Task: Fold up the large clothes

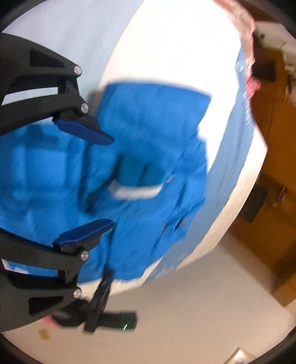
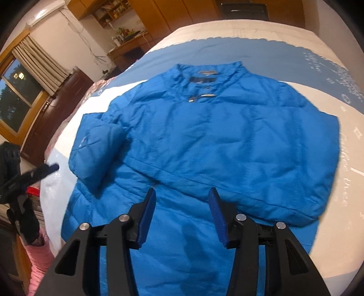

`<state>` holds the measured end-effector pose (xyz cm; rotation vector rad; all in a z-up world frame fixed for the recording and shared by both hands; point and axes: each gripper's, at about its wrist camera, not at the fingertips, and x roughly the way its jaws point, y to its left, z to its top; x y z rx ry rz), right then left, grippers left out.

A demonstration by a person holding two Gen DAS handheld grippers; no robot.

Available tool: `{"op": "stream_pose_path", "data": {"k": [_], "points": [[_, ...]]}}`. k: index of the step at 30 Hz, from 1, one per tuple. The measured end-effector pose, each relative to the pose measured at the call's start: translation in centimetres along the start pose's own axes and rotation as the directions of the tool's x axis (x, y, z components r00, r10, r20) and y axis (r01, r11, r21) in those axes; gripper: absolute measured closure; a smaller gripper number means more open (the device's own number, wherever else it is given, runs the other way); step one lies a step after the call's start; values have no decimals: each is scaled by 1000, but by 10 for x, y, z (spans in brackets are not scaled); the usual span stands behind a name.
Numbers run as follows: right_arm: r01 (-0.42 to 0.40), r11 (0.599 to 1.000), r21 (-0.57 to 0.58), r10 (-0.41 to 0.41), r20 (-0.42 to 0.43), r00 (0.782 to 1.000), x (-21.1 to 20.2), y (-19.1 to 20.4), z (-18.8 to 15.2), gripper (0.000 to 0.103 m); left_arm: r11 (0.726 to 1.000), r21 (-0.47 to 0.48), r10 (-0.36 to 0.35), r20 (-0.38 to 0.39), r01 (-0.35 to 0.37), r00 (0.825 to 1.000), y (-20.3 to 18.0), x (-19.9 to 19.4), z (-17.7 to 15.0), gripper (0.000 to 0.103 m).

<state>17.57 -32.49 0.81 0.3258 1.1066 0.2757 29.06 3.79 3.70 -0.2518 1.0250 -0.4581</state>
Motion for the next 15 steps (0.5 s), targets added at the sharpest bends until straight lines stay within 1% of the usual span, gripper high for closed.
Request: {"op": "stream_pose_path", "data": {"k": [2,3,5,8,11,15], "points": [[-30,1000,-3,30,-21,999,10,16,6,55,996,-5,88,10,-88,996,9,14,13,38],[-41,999,0,41,-31,999,15,22,9,55,995,-15,95,0,-95,995,13,22,18,38],[-62,998,12,63,-56,996,28,38,16,55,996,-35,81,-33,-83,996,22,41,26,40],[-102,994,27,104,-79,991,43,56,25,54,997,-57,51,-48,-54,998,31,59,32,40],[-136,990,32,139,-105,985,60,74,32,50,997,-71,19,-55,-23,998,39,72,31,40],[-167,985,45,172,-146,974,89,92,37,50,998,-68,-6,-63,2,998,45,77,28,41]]}}
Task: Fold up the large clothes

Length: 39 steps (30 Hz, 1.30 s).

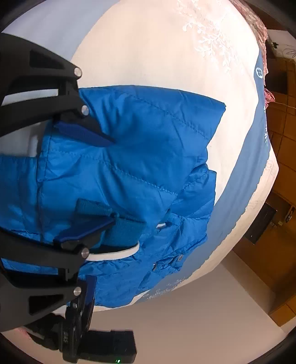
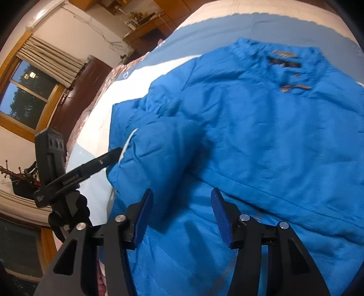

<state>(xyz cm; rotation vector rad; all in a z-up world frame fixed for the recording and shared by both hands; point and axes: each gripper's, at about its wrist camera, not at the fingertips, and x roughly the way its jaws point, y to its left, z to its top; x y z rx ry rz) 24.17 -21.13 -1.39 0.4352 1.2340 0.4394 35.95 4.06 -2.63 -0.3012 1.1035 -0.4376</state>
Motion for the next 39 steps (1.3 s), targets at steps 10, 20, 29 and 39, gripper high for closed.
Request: {"op": "stream_pose_path", "data": {"k": [10,20,29,39], "points": [[-40,999,-21,41,40,998,17,3,7,92,1000,16,10,22,-11,1000,2,-4,-2,41],[47,999,-3,-46,179,983,-46,-26,0,99,991,115,60,92,-70,994,-29,-22,-16,41],[239,965,103,-257,235,937,-89,-85,-7,99,967,219,105,114,-129,988,-64,-17,-28,41],[314,948,55,-317,255,914,-96,-75,-19,82,963,225,130,102,-150,986,-67,-8,-31,41]]}}
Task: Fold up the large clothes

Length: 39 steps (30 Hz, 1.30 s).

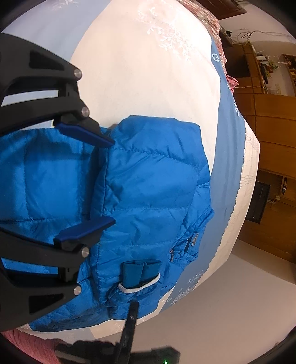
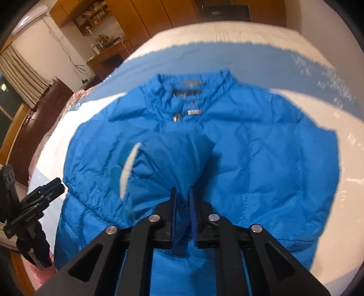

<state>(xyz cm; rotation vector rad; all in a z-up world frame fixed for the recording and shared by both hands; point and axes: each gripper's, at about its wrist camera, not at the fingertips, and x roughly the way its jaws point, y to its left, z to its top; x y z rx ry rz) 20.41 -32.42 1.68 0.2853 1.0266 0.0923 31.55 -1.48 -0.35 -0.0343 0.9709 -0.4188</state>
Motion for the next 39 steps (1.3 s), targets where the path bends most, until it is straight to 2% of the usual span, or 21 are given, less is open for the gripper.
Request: {"op": "stream_pose_path", "data": {"k": [3,4,7,9,13,15,18,23,27,28,31,32,35,39], "points": [[-9,997,-79,12,43,999,-16,26,3,62,1000,-9,-1,0,1,1000,1,-1,1,41],[-13,995,-96,17,39,999,-17,33,4,60,1000,-14,-3,0,3,1000,1,-1,1,41],[-8,985,-173,7,-2,1000,0,63,4,48,1000,-28,0,4,0,1000,5,-2,2,41],[37,976,-214,-46,-40,998,22,78,3,39,999,-35,0,4,0,1000,7,-1,2,41],[191,945,-265,-214,-58,975,55,79,-1,39,999,-43,3,1,-3,1000,10,0,2,41],[222,940,-259,-243,-50,969,60,70,-1,59,999,-42,5,1,-5,1000,10,1,2,41],[147,975,-169,-158,-55,986,47,46,4,74,999,-34,13,6,-13,1000,8,1,2,41],[-17,1000,-4,17,-36,999,6,-7,6,77,1000,-20,23,6,-23,1000,4,2,0,41],[-86,990,110,90,-28,996,-19,-54,-2,76,999,-16,29,1,-29,1000,2,4,0,41],[-91,988,126,95,-27,995,-25,-66,-6,72,999,-13,32,1,-32,999,1,4,0,41],[-43,987,157,43,0,999,-43,-97,-17,62,999,-10,38,1,-38,999,-1,4,-1,41],[-55,984,172,53,13,999,-47,-109,-19,54,999,-10,39,2,-39,999,-2,3,0,41],[-84,972,218,74,54,996,-63,-135,-25,48,999,-12,45,8,-45,999,-3,-1,4,41],[-120,963,242,112,47,993,-58,-147,-22,34,999,-10,34,16,-34,999,-12,-4,16,41]]}}
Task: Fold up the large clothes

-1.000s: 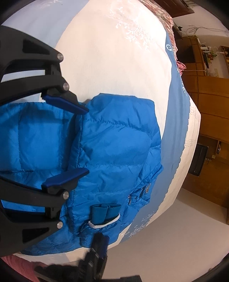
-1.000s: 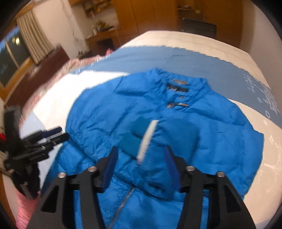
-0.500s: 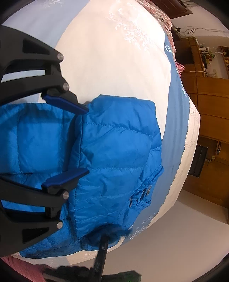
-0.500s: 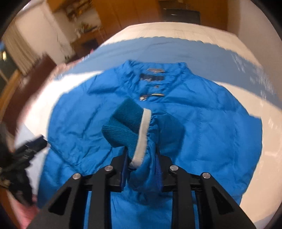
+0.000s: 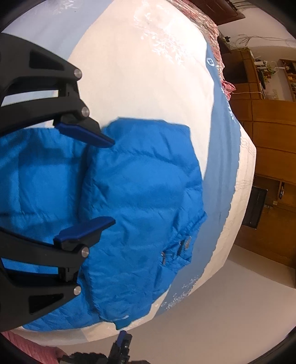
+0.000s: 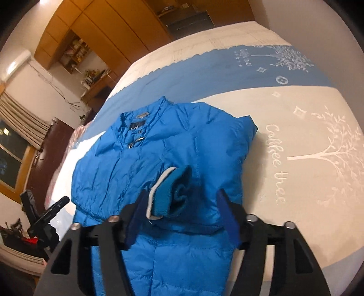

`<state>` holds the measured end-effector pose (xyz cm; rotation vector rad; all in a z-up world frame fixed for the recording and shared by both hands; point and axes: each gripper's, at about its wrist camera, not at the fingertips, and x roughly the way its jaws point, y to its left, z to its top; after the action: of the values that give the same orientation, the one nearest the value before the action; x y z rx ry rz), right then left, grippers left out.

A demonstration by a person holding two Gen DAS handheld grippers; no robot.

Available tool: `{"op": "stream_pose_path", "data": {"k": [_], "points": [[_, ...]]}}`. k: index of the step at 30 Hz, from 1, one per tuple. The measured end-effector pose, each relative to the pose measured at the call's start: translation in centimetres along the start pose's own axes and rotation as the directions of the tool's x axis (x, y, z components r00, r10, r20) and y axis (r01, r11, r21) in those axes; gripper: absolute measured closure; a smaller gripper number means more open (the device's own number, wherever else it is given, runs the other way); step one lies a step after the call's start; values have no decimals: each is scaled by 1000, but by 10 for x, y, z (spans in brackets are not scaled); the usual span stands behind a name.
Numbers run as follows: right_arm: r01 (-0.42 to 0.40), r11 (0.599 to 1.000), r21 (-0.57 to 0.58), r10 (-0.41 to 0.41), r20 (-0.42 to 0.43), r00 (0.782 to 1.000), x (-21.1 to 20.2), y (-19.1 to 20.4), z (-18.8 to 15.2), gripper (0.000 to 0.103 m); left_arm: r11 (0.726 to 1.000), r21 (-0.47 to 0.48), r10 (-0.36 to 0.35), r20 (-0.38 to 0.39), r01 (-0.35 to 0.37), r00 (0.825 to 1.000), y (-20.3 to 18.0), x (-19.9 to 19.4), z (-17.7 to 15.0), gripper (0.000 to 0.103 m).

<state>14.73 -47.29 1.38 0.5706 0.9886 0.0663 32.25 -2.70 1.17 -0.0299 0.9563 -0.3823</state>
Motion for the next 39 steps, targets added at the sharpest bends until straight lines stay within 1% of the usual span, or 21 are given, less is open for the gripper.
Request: {"op": "stream_pose_path", "data": {"k": [2,4,5,6,7,9,11,13,16,18,20,22,23,25,28,30,32,33,35,37,39], "points": [[-7,1000,14,8,-25,1000,13,-1,4,33,1000,5,-7,-2,8,1000,-9,4,7,41],[-39,999,8,40,-70,997,35,2,8,33,1000,14,-10,-15,10,1000,-17,11,10,41],[-39,999,7,40,-92,995,44,3,9,38,1000,21,-9,-23,9,1000,-22,17,12,41],[-42,999,5,42,-124,991,57,5,9,61,1000,23,-5,-28,6,1000,-24,21,13,41],[-58,998,7,58,-142,988,64,6,8,74,1000,22,0,-37,1,999,-27,27,14,41],[-73,997,-9,71,-130,989,69,10,11,88,1000,11,2,-44,-2,999,-30,33,17,42],[-64,998,-24,62,-75,995,60,13,17,90,1000,10,-4,-35,4,999,-33,34,22,42],[-42,999,-28,42,9,999,45,13,29,91,1000,20,-9,-17,10,1000,-39,33,27,42],[9,1000,-26,-7,64,998,38,7,40,91,999,41,-2,-4,2,1000,-48,39,34,42],[32,999,-11,-31,55,998,44,-2,41,91,998,50,33,-17,-33,999,-50,54,37,42],[51,999,15,-52,24,998,55,-18,38,91,998,41,45,-53,-43,998,-46,72,38,43],[18,999,38,-18,2,1000,62,-33,32,91,998,47,49,-79,-45,996,-41,89,37,42],[-6,999,47,6,-3,1000,65,-39,29,91,997,56,51,-76,-47,996,-40,91,35,41],[-9,999,38,10,-9,1000,66,-40,27,91,996,77,55,-62,-50,997,-40,94,32,41],[27,1000,4,-27,0,1000,57,-32,25,85,996,72,60,-61,-55,996,-40,92,31,41],[100,995,-23,-99,41,994,41,-21,23,79,995,64,74,-57,-71,996,-40,85,32,43],[181,980,-80,-171,115,979,22,-6,18,78,996,56,75,-34,-73,997,-41,70,32,43],[189,976,-112,-173,138,975,14,4,16,78,997,53,60,-24,-58,998,-44,63,33,43],[157,977,-144,-137,139,981,10,19,14,78,998,52,41,-18,-40,999,-53,55,33,43],[132,974,-185,-109,128,986,16,37,13,78,997,70,38,-16,-37,999,-66,54,32,43],[138,968,-210,-117,110,987,27,47,14,78,994,103,38,-25,-36,999,-77,58,28,43]]}}
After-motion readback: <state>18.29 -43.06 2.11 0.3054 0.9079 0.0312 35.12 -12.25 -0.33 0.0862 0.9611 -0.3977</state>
